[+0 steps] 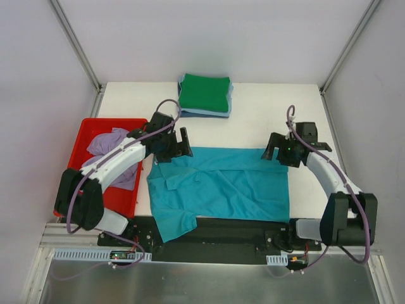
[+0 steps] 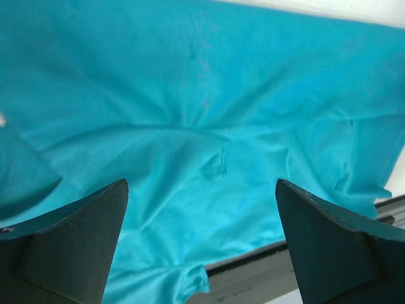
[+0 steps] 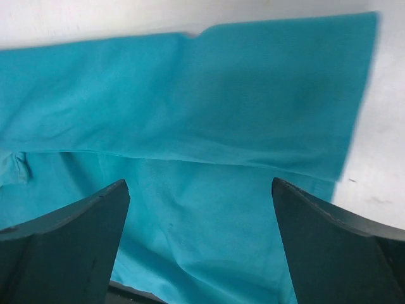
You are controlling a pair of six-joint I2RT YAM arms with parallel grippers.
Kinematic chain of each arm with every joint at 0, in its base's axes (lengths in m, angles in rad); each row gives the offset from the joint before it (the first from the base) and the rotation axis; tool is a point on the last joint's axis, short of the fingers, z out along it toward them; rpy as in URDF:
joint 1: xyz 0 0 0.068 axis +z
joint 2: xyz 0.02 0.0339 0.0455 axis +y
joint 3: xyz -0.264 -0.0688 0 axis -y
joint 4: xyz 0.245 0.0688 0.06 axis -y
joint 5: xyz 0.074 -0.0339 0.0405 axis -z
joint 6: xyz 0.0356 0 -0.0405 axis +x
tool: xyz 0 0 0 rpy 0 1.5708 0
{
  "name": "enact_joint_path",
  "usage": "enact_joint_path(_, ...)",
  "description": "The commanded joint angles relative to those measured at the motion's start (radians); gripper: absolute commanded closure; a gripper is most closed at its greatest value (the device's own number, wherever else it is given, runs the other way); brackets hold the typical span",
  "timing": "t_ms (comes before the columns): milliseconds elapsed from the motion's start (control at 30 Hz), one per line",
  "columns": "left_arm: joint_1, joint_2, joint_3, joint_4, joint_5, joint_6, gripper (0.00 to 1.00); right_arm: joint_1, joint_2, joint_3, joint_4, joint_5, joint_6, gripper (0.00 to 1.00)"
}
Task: Fold and stack the t-shirts
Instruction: Fold the flattened tshirt in 1/3 of the way
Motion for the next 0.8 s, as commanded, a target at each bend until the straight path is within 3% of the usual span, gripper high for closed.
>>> enact_joint_path(0, 0.027, 0.187, 0.087, 0.042, 0.052, 0.045, 0.01, 0.037, 0.142, 0.064, 0.057, -0.092, 0.019, 0.04)
enact_joint_path(167, 0.087, 0.370, 0.122, 0.086, 0.115, 0.034, 0.01, 0.037, 0.324, 0.136, 0.031, -0.032, 0.019, 0.04)
enact_joint_path(433, 0.130, 0.538, 0.231, 0.089, 0.035, 0.014, 0.01, -0.002, 0.550, 0.329, -0.083, 0.130, 0.023, 0.04)
enact_joint_path(633, 0.148, 0.684, 0.426, 0.030, -0.008, 0.027, 0.01, -0.045, 0.714, 0.539, -0.136, 0.092, -0.029, 0.04)
enact_joint_path(767, 0.108, 0.634, 0.508, -0.033, -0.104, 0.028, 0.01, -0.031, 0.696, 0.604, -0.166, 0.121, -0.059, 0.04)
